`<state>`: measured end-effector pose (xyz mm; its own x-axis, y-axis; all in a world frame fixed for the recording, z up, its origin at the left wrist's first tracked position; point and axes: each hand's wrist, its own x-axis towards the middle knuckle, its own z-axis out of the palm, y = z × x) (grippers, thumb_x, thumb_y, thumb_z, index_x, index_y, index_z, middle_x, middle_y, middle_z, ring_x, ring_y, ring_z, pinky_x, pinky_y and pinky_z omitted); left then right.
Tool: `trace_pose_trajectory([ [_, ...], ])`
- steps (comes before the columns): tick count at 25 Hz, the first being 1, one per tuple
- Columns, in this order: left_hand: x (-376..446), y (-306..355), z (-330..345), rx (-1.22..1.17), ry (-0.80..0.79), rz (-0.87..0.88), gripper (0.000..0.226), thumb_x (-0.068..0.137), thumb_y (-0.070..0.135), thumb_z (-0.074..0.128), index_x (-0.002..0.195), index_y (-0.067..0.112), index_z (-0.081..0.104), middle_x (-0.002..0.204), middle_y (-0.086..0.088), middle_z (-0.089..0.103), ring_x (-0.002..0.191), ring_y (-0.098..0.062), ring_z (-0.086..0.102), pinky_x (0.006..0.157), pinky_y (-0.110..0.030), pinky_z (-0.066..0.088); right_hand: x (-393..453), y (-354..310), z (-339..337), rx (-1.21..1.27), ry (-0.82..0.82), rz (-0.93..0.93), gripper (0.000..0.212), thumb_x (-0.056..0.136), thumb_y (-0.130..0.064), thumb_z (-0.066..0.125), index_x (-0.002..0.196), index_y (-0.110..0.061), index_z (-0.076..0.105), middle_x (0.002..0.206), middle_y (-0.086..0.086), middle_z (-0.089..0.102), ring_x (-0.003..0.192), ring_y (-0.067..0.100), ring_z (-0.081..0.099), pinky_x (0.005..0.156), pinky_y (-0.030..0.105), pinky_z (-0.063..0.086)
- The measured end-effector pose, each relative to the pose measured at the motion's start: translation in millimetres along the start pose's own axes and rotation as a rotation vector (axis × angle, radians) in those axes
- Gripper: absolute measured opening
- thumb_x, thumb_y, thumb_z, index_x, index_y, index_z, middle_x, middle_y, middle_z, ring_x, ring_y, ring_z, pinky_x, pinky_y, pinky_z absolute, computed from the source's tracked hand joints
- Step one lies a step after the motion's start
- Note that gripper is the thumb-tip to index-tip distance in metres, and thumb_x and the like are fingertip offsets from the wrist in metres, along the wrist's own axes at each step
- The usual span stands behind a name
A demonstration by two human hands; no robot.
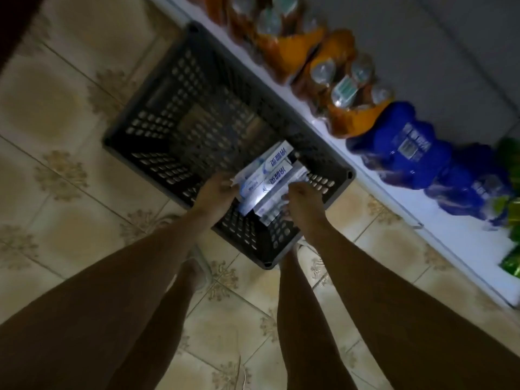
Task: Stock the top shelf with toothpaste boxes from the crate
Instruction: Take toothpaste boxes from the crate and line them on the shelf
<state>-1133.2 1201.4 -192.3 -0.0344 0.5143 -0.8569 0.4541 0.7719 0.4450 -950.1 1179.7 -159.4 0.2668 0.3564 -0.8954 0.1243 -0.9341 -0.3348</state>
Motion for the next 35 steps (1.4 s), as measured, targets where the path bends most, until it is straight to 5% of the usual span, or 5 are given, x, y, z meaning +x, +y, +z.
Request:
trace_pose_trajectory([
  [8,119.0,-25.7,74.7,0.184,-0.076,0.163,0.055,0.092,0.0,0.056,0.144,0.009,0.041,0.141,-0.014,0.049,0.129,-0.026,0.048,0.106,-0.036,0.042,147.9,21.2,38.2,-0.122,-0.018,0.011,0.066,0.096,-0.004,0.044,0.149,-0.035,0.019,0.131,0.015,0.056,0.106,0.042,0.062,0.075,0.058,0.058],
  [12,110.1,-52.7,76.8,0.306,-0.104,0.101,0.062,0.09,-0.001,0.058,0.146,0.017,0.039,0.144,-0.009,0.045,0.126,-0.026,0.05,0.101,-0.028,0.044,147.1,34.5,50.2,-0.133,0.003,0.02,0.063,0.095,-0.001,0.047,0.145,-0.034,0.028,0.136,0.014,0.051,0.12,0.042,0.055,0.075,0.056,0.059],
  [19,113.0,-62.0,47.0,0.409,-0.227,-0.044,0.042,0.094,0.012,0.058,0.134,0.008,0.048,0.139,-0.014,0.051,0.126,-0.033,0.053,0.098,-0.04,0.05,128.2,36.6,54.9,-0.264,0.205,-0.186,0.048,0.094,-0.002,0.053,0.138,-0.017,0.043,0.138,0.014,0.04,0.122,0.029,0.051,0.073,0.017,0.047],
  [26,120.5,-64.9,65.4,0.215,-0.168,0.003,0.06,0.085,0.014,0.071,0.139,0.012,0.047,0.135,-0.014,0.054,0.125,-0.03,0.053,0.103,-0.046,0.047,131.7,43.3,66.1,0.233,0.084,-0.139,0.05,0.095,0.002,0.047,0.137,-0.019,0.031,0.128,0.008,0.054,0.113,0.022,0.058,0.072,0.02,0.057],
  [35,130.1,-74.6,49.4,-0.048,-0.238,-0.033,0.059,0.085,0.007,0.072,0.136,0.01,0.043,0.138,-0.01,0.056,0.127,-0.025,0.053,0.105,-0.045,0.044,129.2,64.6,95.8,0.247,-0.074,-0.072,0.047,0.095,-0.006,0.054,0.135,-0.022,0.034,0.131,0.006,0.053,0.113,0.016,0.056,0.061,0.012,0.047],
])
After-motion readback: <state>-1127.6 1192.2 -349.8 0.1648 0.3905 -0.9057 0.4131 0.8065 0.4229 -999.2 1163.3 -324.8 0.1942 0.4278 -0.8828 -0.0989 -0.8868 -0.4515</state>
